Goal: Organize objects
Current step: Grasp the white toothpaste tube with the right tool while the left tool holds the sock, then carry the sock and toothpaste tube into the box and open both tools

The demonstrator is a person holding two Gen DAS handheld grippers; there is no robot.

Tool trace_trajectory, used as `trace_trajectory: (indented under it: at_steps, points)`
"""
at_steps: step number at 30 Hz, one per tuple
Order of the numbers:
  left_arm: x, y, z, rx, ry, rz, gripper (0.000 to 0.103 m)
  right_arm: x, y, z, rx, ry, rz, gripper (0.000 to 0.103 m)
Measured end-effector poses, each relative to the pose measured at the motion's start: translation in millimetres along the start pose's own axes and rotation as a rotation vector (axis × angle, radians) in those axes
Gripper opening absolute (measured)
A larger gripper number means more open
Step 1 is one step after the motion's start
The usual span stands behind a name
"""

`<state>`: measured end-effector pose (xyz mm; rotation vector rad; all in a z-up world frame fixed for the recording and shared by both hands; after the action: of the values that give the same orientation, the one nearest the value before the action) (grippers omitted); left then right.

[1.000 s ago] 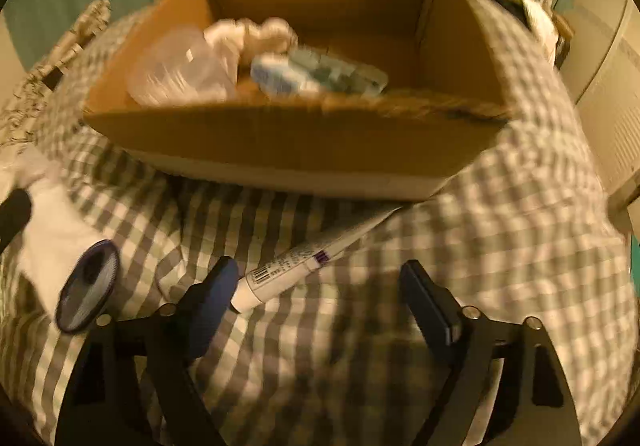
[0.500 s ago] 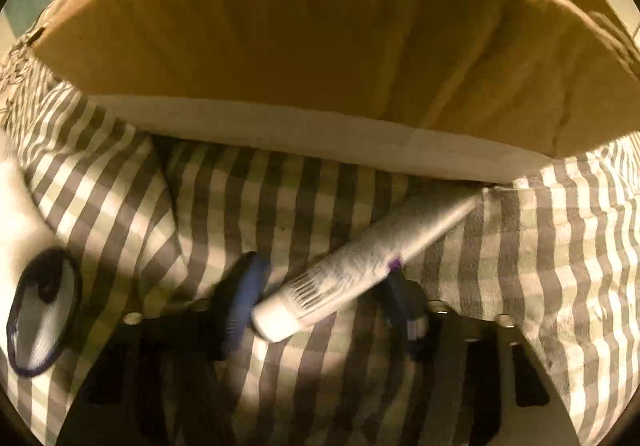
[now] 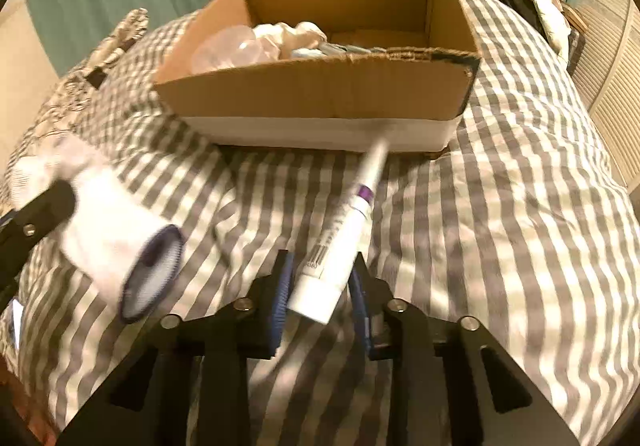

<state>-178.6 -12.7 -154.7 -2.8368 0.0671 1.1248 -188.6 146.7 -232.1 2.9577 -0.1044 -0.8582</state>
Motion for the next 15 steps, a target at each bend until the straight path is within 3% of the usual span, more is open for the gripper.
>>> trace_trajectory:
  at_steps: [2, 9, 15]
  points:
    - [1.7, -5.4, -7.2, 0.010, -0.001, 0.003, 0.041, 1.3, 1.5, -10.5, -0.009, -0.016, -0.007, 0.020]
    - [-3.5, -20.1, -36.3, 0.026, -0.037, 0.017, 0.041, 10.0, -12.7, -44.6, -0.040, -0.059, -0.004, 0.020]
    - [-15.3, -33.4, -49.1, 0.030, -0.062, 0.038, 0.041, -6.9, -16.5, -84.9, -0.046, -0.149, -0.024, 0.020]
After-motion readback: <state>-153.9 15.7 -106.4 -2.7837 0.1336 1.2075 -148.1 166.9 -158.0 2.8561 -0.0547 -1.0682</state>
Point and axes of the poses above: each gripper's, at about its wrist camera, not at the fingertips, and z roughly the way its jaws point, y to its left, x to its underside, the point moved 8 cm from there along z, roughly the way its jaws point
